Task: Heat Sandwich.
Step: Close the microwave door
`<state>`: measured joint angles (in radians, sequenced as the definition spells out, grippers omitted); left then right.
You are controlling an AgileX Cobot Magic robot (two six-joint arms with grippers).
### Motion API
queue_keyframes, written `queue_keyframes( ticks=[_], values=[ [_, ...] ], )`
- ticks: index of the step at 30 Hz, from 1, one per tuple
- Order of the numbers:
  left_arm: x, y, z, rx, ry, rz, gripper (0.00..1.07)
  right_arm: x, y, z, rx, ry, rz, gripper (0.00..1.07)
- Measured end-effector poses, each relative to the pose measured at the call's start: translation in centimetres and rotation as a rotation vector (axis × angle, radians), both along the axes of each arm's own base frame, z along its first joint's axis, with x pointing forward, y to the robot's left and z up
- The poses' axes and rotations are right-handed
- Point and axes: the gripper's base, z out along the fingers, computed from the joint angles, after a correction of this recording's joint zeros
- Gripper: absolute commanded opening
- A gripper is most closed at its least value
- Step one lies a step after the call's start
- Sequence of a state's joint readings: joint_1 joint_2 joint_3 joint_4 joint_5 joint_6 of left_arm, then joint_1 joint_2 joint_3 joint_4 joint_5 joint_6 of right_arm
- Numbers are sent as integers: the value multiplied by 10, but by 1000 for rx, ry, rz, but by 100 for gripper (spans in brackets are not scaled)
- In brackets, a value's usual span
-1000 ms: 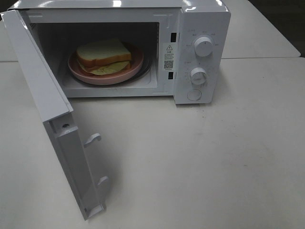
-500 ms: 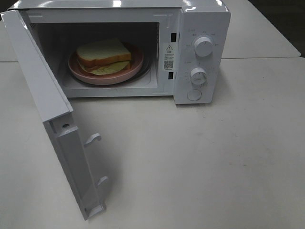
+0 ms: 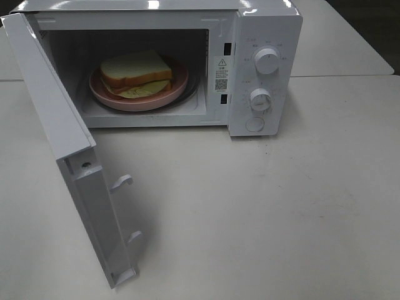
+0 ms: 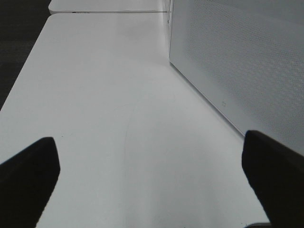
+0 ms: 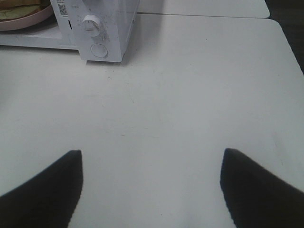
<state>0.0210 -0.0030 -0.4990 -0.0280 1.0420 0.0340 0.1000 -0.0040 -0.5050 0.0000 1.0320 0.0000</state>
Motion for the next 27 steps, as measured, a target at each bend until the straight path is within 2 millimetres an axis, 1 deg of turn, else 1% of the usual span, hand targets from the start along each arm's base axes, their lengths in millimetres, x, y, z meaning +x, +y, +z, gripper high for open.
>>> queue_keyframes(
  ticks=[13,16,18,19,20,21,22,23,24,25,26,27],
  values=[
    [0,0,0,0,0,0,101,0,0,0,0,0,0,76],
    [4,0,2,0,14,0,99,0,0,0,0,0,0,76],
    [8,0,7,-1,5,1,96,0,0,0,0,0,0,76],
    [13,0,11,-1,-11,2,91,0,0,0,0,0,0,76],
    [16,0,13,-1,-14,2,89,0,0,0,0,0,0,76],
    [16,0,13,-1,-14,2,89,0,0,0,0,0,0,76],
    [20,1,15,-1,-12,2,86,0,0,0,0,0,0,76],
    [27,1,15,-2,5,3,82,0,0,0,0,0,0,76],
    [31,1,16,-2,17,3,73,0,0,0,0,0,0,76],
    [34,1,16,-2,26,3,69,0,0,0,0,0,0,76],
    [34,1,16,-2,26,3,69,0,0,0,0,0,0,76],
    [38,1,17,-3,29,4,63,0,0,0,0,0,0,76]
  ],
)
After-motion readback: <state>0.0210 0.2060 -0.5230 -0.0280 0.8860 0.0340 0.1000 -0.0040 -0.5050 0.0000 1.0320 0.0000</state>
